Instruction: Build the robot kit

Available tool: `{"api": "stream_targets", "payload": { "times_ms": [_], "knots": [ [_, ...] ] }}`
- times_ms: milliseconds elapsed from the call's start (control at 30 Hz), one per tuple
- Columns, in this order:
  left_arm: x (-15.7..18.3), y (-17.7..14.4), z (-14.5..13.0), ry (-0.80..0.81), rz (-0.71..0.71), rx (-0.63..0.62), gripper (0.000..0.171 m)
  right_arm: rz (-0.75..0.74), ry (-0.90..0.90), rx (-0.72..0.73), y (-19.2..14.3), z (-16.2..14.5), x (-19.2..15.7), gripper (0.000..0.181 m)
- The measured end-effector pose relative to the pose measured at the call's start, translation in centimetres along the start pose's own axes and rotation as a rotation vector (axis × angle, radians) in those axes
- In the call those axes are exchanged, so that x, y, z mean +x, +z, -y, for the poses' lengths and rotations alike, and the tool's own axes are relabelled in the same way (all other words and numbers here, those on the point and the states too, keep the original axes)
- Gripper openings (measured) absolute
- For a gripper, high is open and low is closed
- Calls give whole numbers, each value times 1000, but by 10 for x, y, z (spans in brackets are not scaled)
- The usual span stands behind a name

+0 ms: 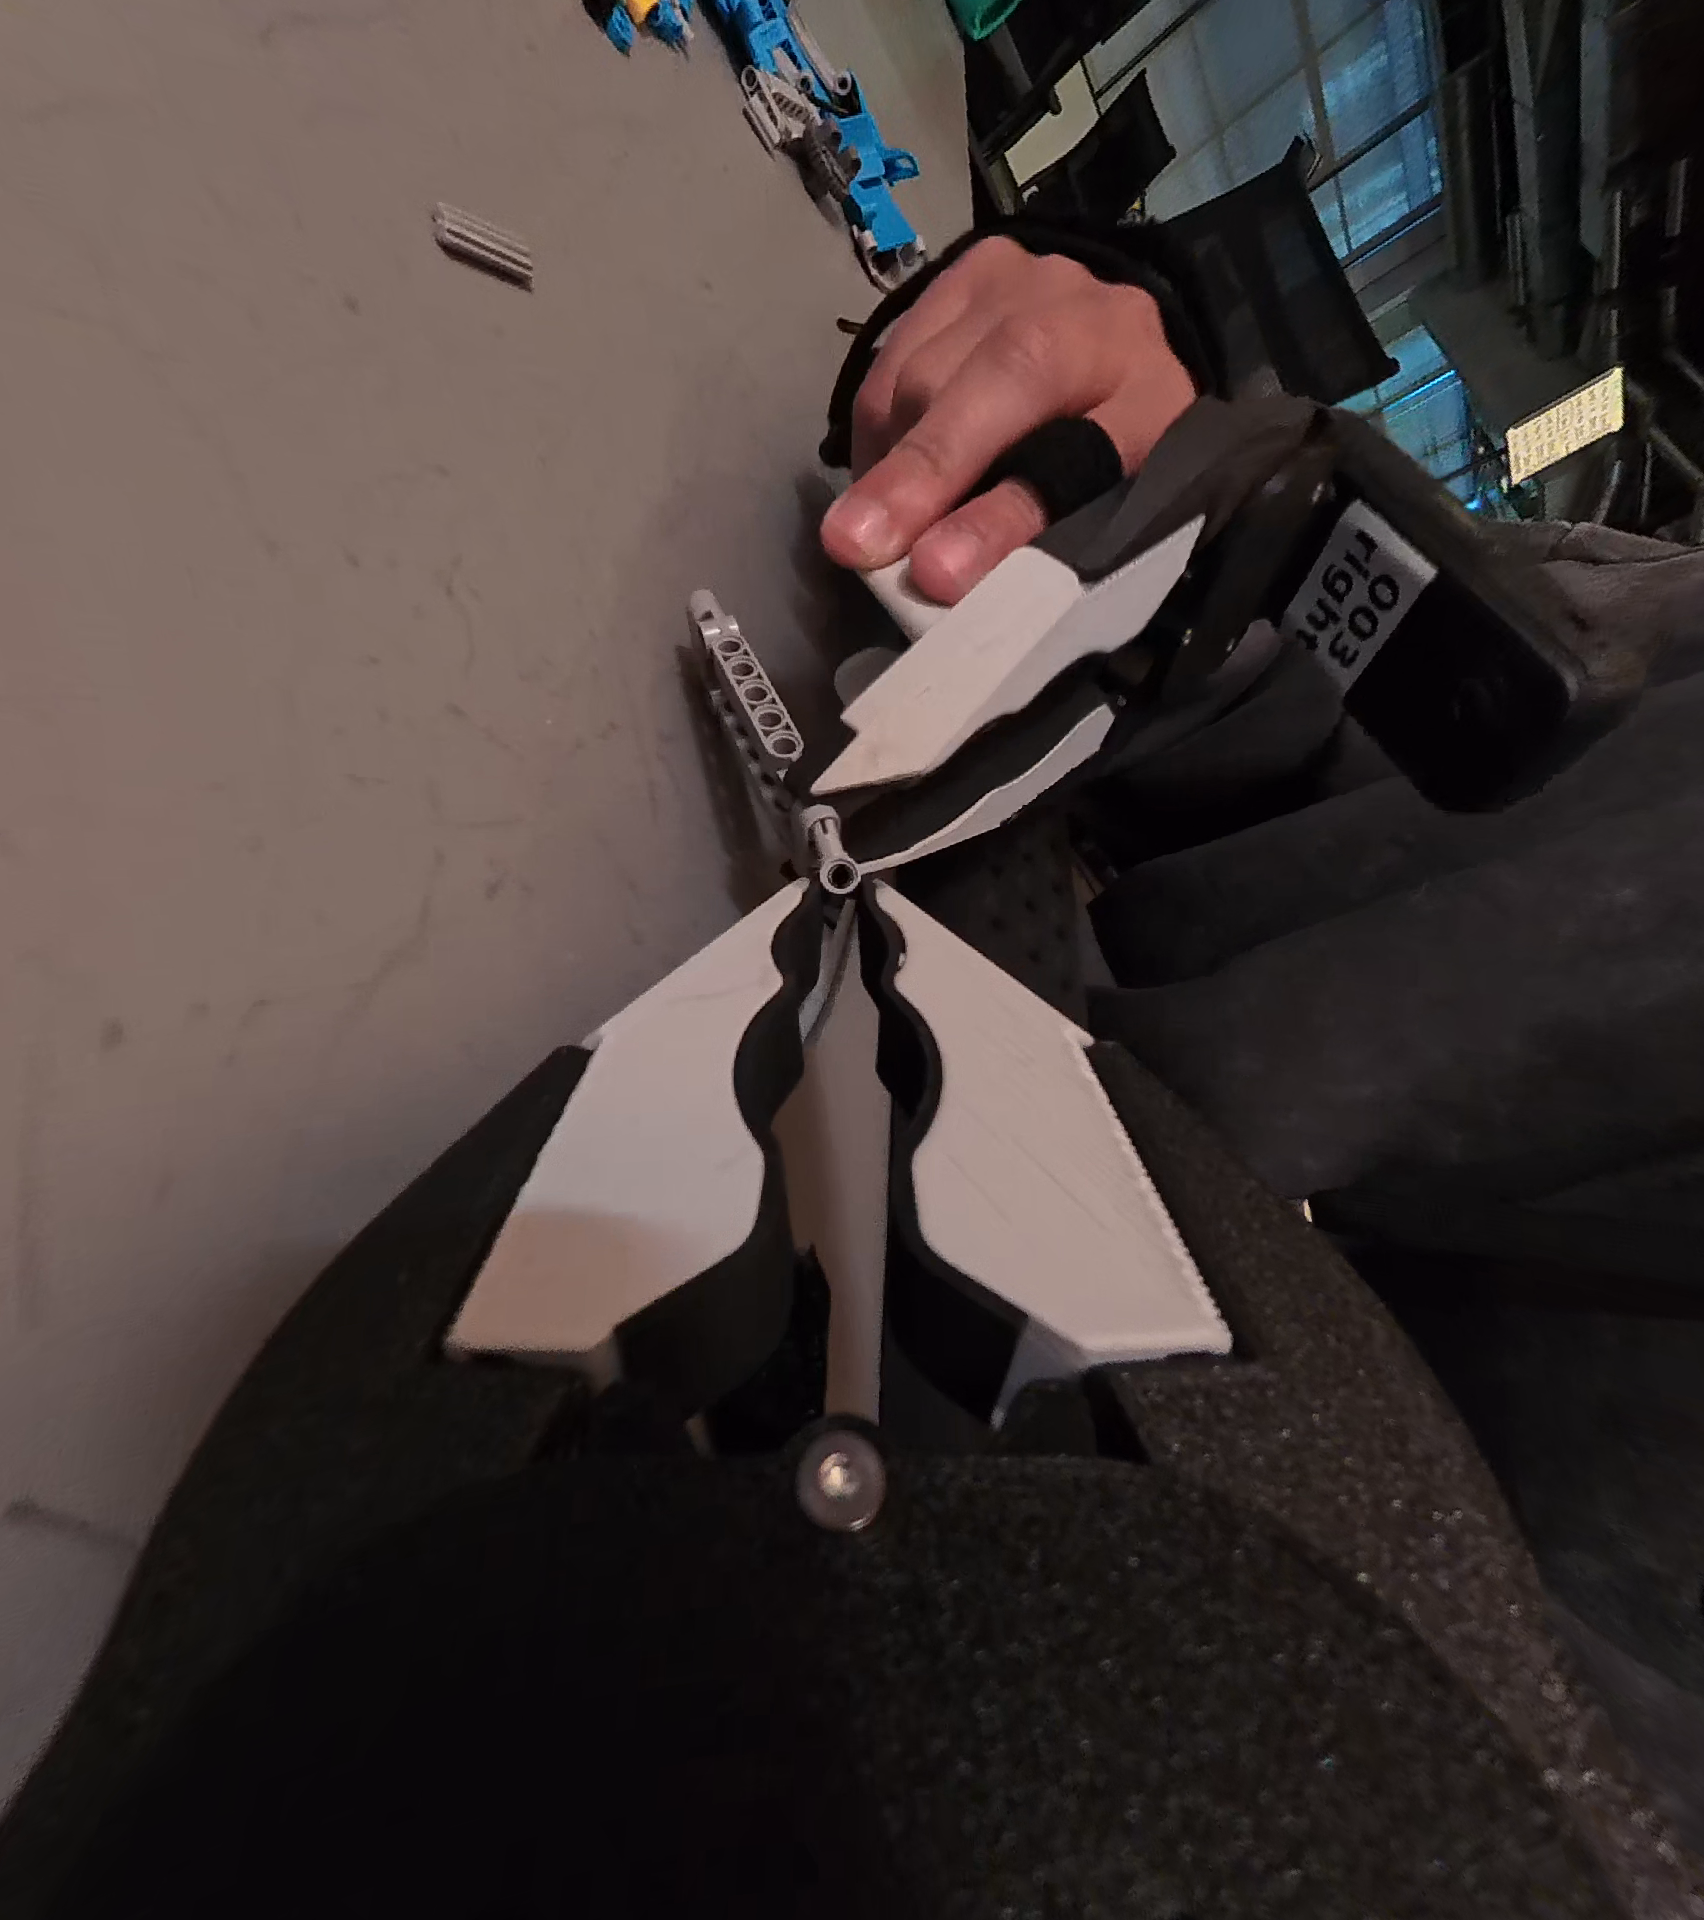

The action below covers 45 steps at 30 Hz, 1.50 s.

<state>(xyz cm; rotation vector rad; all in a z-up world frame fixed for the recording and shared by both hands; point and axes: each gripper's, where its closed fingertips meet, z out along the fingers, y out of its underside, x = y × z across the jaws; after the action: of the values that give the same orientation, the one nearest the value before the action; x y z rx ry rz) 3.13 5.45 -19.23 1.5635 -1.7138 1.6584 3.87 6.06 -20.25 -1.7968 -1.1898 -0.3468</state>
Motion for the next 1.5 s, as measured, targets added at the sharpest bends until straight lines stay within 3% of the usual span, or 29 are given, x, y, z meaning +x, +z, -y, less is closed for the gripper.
{"api": "stream_targets", "payload": {
  "times_ms": [267,1000,1333,1500],
  "knots": [
    [-5,3,-3,2,35,-20,4,-24,-255,-105,4,-7,-4,21],
    [-7,7,-7,45,73,-47,4,177,112,42,1,-5,-13,21],
    [-6,9,-8,47,68,-57,5,163,98,37,2,-6,-16,22],
    [-6,9,-8,49,66,-59,5,163,169,14,4,-10,-16,33]
  ]
}}
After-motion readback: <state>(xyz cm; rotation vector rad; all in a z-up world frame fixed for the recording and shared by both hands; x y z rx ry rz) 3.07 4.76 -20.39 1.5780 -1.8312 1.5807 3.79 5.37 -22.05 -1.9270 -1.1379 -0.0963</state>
